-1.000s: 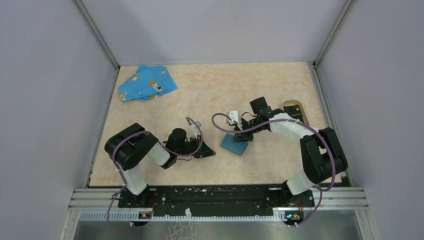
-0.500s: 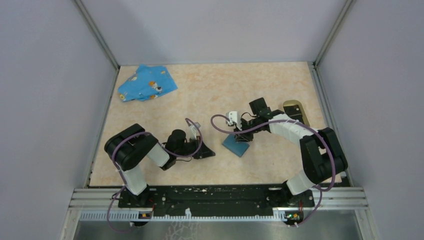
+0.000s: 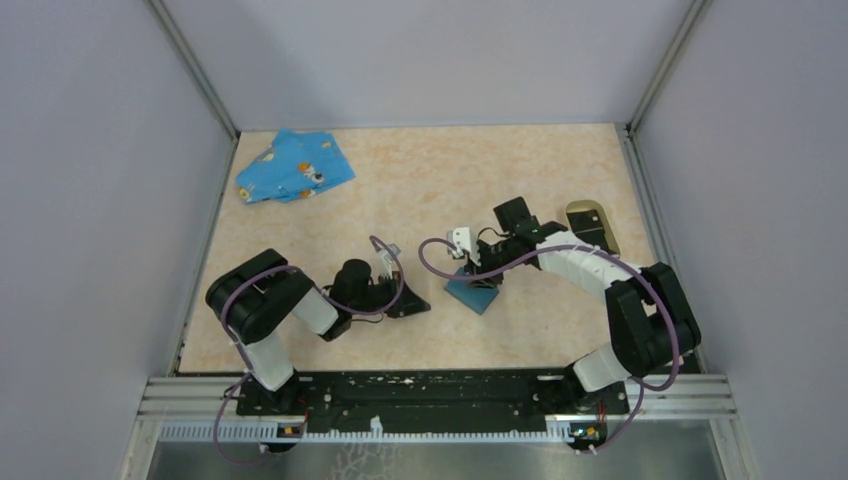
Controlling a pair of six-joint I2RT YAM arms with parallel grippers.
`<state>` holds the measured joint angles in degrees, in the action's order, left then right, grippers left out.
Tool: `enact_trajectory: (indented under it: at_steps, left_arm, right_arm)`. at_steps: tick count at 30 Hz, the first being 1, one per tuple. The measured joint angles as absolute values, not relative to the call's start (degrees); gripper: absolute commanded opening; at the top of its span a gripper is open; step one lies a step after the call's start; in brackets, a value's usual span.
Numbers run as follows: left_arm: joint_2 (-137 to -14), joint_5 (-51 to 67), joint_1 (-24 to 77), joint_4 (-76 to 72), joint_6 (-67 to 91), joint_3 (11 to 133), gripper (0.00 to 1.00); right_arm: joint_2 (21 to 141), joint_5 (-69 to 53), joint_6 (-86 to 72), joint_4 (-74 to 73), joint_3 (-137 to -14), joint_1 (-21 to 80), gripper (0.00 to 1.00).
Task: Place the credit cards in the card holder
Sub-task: Open the card holder at the center of the board.
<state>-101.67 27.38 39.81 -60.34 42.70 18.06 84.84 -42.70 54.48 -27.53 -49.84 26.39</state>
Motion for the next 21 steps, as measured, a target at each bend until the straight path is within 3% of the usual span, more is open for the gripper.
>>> enact_trajectory:
  at_steps: [13,16,21]
  left_arm:
    - [-99.37,26.28,40.12,-60.25,42.61,17.52,0.01]
    - [-98.13,25.71,40.12,-60.10,42.30,17.47,0.07]
    - [-94.98,24.23,40.12,-59.07,41.10,17.45,0.27]
  right_arm:
    - [84.34,-43.88,61.08,-30.55,-49.47,28.14,0.34]
    - [84.25,-43.79,62.81,-31.18,-49.15,28.14,0.34]
    - [84.27,-42.39,64.97,-31.75,-48.62,28.56,0.34]
